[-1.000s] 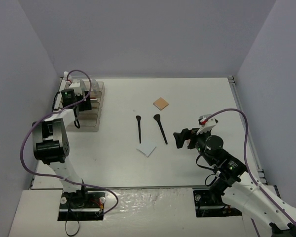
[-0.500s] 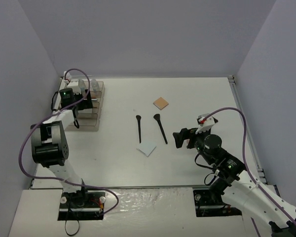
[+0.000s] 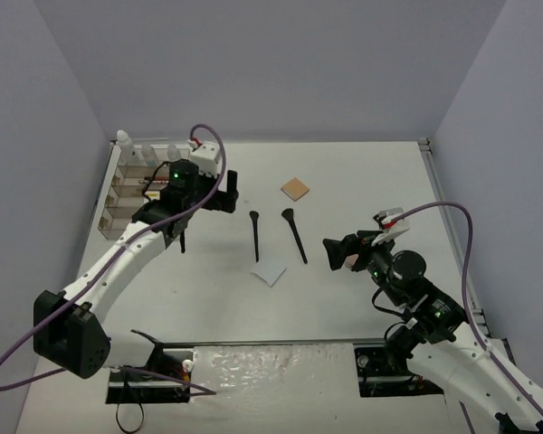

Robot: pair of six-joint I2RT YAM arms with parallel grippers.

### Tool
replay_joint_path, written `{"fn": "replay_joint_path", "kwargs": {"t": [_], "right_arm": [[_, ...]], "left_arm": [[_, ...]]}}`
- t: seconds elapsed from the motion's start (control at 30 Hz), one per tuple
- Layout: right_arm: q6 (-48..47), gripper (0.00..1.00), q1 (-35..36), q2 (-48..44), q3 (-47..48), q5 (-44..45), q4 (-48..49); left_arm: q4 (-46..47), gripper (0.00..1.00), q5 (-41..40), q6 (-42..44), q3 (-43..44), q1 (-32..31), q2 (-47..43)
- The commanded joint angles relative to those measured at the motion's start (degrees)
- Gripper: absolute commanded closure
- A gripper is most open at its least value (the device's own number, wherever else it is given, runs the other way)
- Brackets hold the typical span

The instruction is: Organize the makeup

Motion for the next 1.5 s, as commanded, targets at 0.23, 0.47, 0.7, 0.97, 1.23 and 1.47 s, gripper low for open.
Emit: {"fn": "replay_joint_path", "kwargs": {"t": [0.23, 0.47, 0.7, 0.97, 1.23, 1.47], "right_arm": [[0.84, 0.0, -0.24, -2.93, 3.6, 0.41, -1.3], [1.15, 0.0, -0.28, -4.02, 3.52, 0.94, -2.12], [1.07, 0.0, -0.24, -4.23, 3.43, 1.59, -2.12], [1.06, 0.0, -0.28, -4.37, 3.43, 1.74, -3.88], [1.04, 0.0, -0.28, -4.84, 3.28, 1.91, -4.14], [0.98, 0.0, -0.28, -4.67, 3.04, 1.77, -4.23]], "left_arm": [[-15.1, 0.03, -10.7, -9.21, 2.86, -26.04, 10.5], [-16.24, 0.03, -10.71, -14.95, 4.69, -28.46, 19.71], [-16.62, 0.03, -10.41, -17.3, 6.42, -30.34, 24.67], [-15.22, 0.03, -9.51, -19.05, 7.35, -31.33, 28.72], [-18.42, 0.03, -11.6, -20.87, 9.07, -31.24, 31.49], [-19.95, 0.03, -16.25, -19.71, 9.21, -31.19, 28.8]]}}
